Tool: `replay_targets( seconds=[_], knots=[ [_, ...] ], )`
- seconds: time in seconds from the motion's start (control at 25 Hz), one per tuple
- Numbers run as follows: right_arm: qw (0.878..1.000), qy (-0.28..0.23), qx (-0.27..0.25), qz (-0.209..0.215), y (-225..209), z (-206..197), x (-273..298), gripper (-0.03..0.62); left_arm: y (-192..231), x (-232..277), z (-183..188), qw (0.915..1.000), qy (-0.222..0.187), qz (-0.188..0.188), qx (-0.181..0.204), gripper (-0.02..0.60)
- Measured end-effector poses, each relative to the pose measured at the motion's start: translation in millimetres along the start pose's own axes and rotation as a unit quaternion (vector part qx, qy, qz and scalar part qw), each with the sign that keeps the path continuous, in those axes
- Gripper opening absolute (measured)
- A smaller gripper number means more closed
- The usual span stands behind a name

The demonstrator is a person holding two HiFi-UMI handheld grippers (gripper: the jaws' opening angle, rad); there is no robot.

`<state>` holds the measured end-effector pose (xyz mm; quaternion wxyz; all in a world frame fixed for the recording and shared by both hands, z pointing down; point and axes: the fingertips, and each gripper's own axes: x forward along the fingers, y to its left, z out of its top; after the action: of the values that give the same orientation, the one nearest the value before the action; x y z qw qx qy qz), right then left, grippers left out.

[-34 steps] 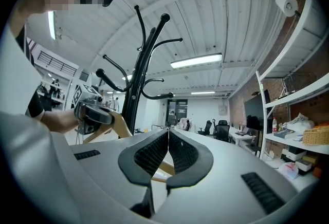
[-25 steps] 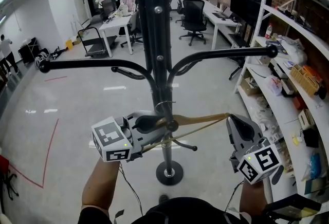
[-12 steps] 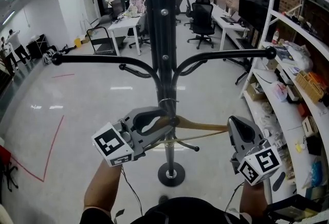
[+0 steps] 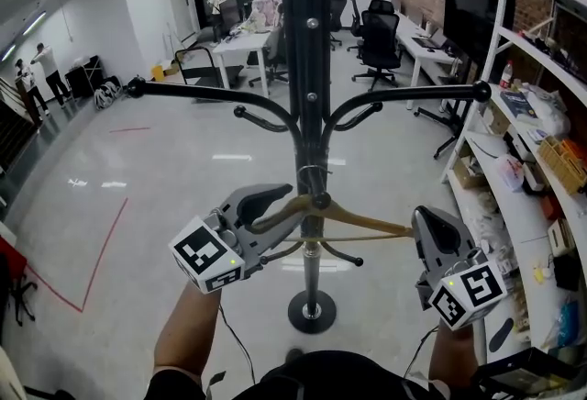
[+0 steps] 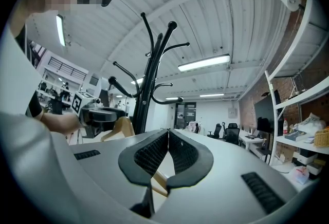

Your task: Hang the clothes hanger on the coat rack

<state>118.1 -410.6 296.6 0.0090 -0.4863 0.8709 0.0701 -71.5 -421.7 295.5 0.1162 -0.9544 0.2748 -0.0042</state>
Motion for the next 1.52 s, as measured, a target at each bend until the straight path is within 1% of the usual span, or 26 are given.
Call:
replay_targets(
  seconds=[0.12,0.2,0.28,0.4,0.44,0.52,0.6,0.68,0.84,1.04,1.2,1.36,1.52],
  knots=[
    [1.0,-0.001,0.002,0.007,-0.5,-0.4,-3.1,0.008,5.9,-16.6,6.0,0.9992,-0.012,0.038,-0.003,0.152],
    [1.0,0.0,0.005,0.013,0.5,-2.3,-6.7,0.008,7.5,-35.8,13.5,0.9967,-0.036,0.07,-0.021,0.152],
    [1.0,0.001,0.01,0.022,4.0,-5.6,-7.0,0.008,4.1,-56.6,19.4,0.9921,-0.06,0.1,-0.046,0.15],
    [0.999,0.002,0.018,0.041,9.8,-10.7,-8.9,0.008,-8.4,-79.3,19.2,0.9839,-0.07,0.152,-0.063,0.065],
    [0.999,0.003,0.018,0.047,11.2,-12.0,-11.2,0.008,-12.7,-84.8,18.9,0.98,-0.077,0.168,-0.073,0.008],
    [0.998,0.005,0.019,0.056,13.9,-14.2,-16.2,0.008,-21.7,-93.9,19.5,0.9714,-0.097,0.193,-0.098,0.002],
    [0.998,0.008,0.023,0.066,17.8,-17.9,-21.1,0.008,-33.7,-99.0,19.1,0.9675,-0.1,0.208,-0.103,0.002],
    [0.997,0.014,0.029,0.073,19.7,-23.3,-29.0,0.008,-49.8,-99.5,16.8,0.9671,-0.095,0.214,-0.1,0.0],
    [0.996,0.022,0.034,0.081,30.5,-28.1,-48.9,0.008,-86.0,-109.1,15.1,0.9669,-0.09,0.206,-0.12,0.0],
    [0.996,0.028,0.024,0.076,85.5,-17.7,-81.8,0.008,-133.9,-155.7,8.1,0.9692,-0.058,0.201,-0.13,0.001],
    [0.996,0.041,0.031,0.07,141.4,-24.4,-112.7,0.008,-173.1,-201.7,2.3,0.9741,-0.035,0.183,-0.128,0.0],
    [0.996,0.064,0.034,0.06,177.4,-33.8,-149.9,0.008,-202.1,-229.7,-7.4,0.9723,-0.027,0.176,-0.151,0.0],
    [0.996,0.069,0.03,0.057,204.5,-23.5,-183.7,0.008,-230.5,-249.3,0.9,0.9716,-0.027,0.165,-0.168,0.001]
  ],
)
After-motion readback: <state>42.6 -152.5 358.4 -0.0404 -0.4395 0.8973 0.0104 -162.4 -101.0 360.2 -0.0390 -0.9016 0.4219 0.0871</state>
